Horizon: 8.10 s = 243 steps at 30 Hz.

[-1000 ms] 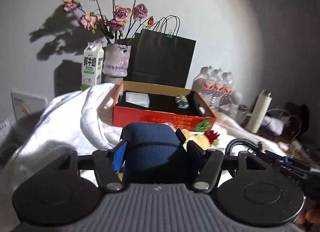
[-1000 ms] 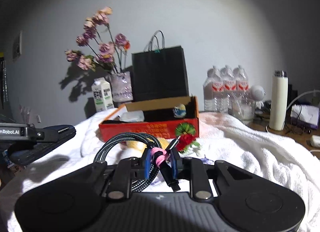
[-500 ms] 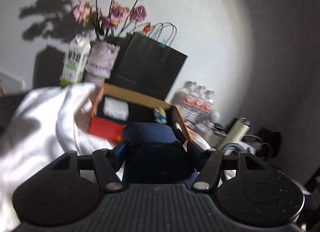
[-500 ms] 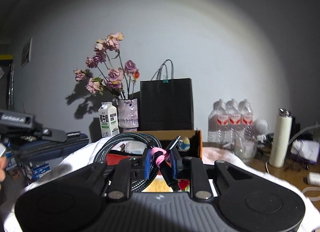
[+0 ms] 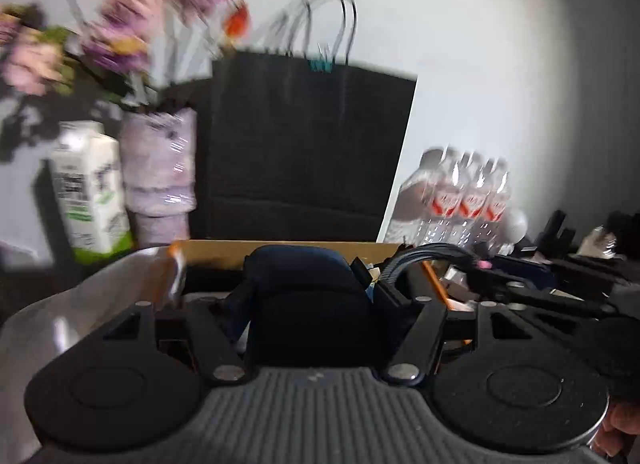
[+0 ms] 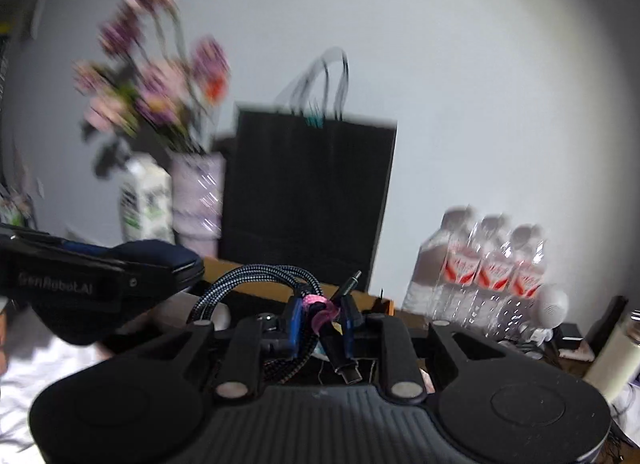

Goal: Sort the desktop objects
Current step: 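Lower the pouch and cable into the red box and release both, then grasp the yellow-white charger with the right tool, then place the charger into the red box and open the right tool, then grasp the small yellow block with the left tool, then grasp the white plush sheep with the right tool while the left tool holds the yellow block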

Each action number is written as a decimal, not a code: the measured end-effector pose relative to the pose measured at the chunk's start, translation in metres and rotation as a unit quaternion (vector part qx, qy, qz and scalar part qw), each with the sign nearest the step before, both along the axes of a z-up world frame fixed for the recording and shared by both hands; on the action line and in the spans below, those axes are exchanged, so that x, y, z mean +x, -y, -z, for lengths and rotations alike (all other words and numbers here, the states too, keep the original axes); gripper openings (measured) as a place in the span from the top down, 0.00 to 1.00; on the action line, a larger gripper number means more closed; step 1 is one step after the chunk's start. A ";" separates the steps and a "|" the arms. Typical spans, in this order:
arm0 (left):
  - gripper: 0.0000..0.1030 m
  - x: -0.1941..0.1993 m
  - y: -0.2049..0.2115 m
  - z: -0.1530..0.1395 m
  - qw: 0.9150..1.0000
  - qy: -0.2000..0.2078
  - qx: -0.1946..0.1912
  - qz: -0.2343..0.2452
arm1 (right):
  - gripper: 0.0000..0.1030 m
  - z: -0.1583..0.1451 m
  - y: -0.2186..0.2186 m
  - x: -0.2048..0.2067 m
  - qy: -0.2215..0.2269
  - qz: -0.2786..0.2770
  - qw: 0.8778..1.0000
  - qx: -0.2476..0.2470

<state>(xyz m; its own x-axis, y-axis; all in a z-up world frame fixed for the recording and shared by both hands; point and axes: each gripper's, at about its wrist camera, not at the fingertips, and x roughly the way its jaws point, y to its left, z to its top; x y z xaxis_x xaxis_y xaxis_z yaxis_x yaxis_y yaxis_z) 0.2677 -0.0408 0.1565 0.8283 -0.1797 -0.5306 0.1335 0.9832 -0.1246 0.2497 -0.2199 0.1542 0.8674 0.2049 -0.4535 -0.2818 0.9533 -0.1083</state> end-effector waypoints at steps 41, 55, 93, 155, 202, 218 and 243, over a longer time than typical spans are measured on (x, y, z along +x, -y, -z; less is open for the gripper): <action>0.00 -0.074 -0.039 -0.033 0.987 -0.083 0.088 -0.108 | 0.16 -0.012 -0.019 -0.014 -0.119 -0.008 0.993 -0.001; 0.00 -0.265 -0.057 0.029 0.997 -0.034 0.045 -0.051 | 0.10 0.040 0.010 -0.238 -0.043 -0.070 0.996 0.043; 0.89 -0.230 -0.053 0.147 0.996 -0.076 -0.020 0.040 | 0.15 0.144 -0.026 -0.277 -0.049 -0.046 0.998 0.013; 0.91 0.126 0.040 0.060 0.991 -0.095 -0.058 0.070 | 0.63 0.090 -0.020 0.089 -0.121 0.004 0.991 -0.054; 0.01 -0.351 -0.089 0.110 0.996 -0.030 0.000 -0.089 | 0.11 0.136 -0.044 -0.343 0.033 -0.059 0.996 -0.061; 0.04 -0.340 -0.056 0.132 0.997 -0.009 0.055 -0.051 | 0.11 0.164 -0.028 -0.346 -0.016 -0.028 0.999 -0.007; 0.79 -0.233 -0.083 0.144 0.997 -0.078 0.019 -0.023 | 0.40 0.158 -0.035 -0.171 -0.108 0.013 0.969 0.220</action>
<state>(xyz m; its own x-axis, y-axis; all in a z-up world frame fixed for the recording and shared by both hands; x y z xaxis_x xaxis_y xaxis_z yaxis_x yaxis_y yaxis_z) 0.0351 0.0421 0.0125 0.7422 -0.1208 -0.6592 0.0697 0.9922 -0.1034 0.0783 -0.1848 -0.0034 0.7697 0.3994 -0.4980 -0.2285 0.9008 0.3694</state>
